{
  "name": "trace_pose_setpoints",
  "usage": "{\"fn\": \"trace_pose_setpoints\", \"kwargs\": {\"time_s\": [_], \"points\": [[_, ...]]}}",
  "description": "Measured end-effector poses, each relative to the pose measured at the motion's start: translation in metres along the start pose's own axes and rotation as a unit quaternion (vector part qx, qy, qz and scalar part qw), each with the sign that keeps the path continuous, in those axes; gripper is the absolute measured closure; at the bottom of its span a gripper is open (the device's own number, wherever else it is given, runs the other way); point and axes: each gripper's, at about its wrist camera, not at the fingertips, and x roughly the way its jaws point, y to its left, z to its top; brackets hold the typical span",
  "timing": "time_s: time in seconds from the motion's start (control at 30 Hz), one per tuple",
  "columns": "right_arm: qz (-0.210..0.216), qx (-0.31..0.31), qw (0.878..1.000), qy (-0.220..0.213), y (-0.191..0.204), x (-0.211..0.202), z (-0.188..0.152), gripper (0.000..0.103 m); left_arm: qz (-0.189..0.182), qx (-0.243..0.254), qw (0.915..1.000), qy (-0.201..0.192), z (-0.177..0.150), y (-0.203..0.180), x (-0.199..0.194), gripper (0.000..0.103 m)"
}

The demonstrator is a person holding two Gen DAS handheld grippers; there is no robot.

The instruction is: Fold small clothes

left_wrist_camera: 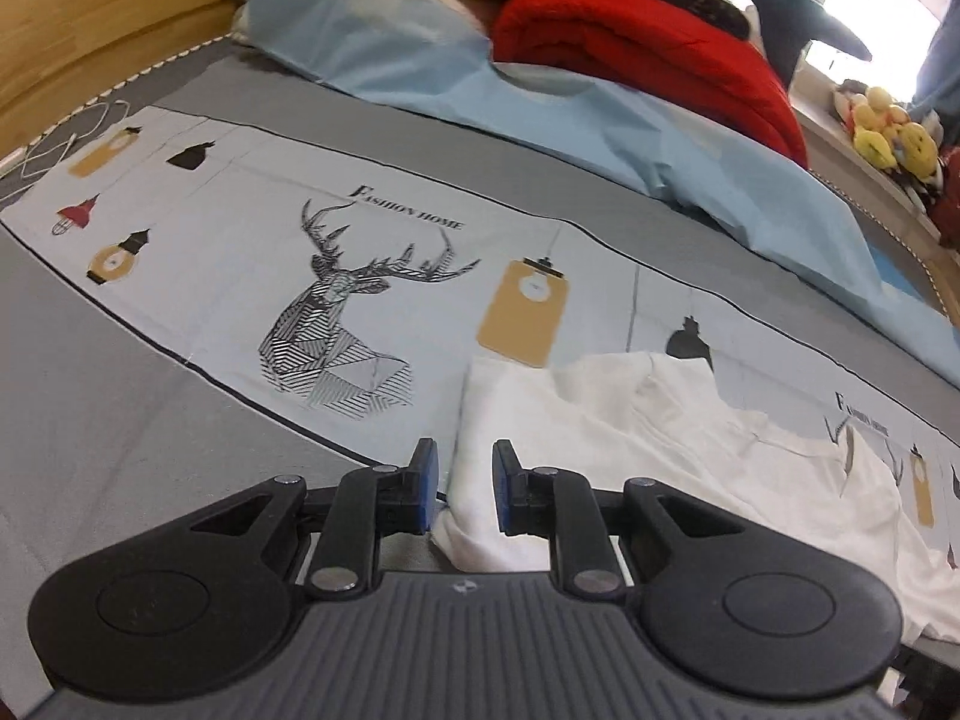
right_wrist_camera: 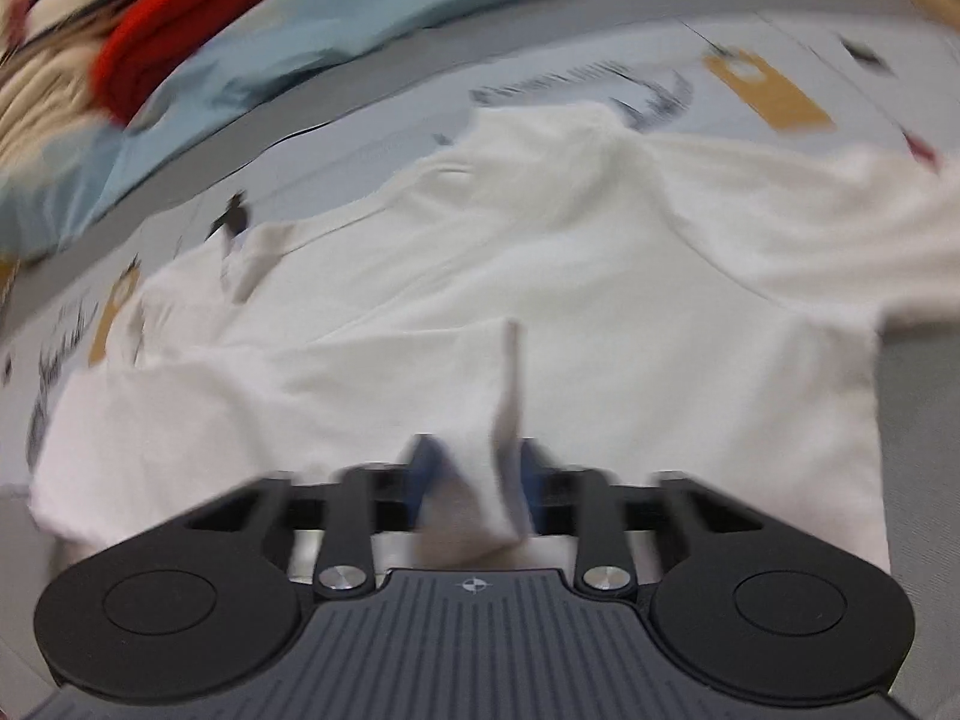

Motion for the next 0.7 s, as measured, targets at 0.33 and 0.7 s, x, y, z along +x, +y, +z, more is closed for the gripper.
{"fn": "trace_pose_setpoints", "kwargs": {"time_s": [0.33,0.7], "points": [[-0.001,-0.001,0.976,-0.216,-0.001,-0.090,0.041,0.097,0.003,-0.006,0.9999,0.007,0.002,0.007,0.004,0.083],[-0.076,0.014,0.979,-0.189,-0.060,-0.063,0.048,0.097,-0.031,0.030,0.9982,0.042,-0.006,-0.019,0.024,0.083]]}}
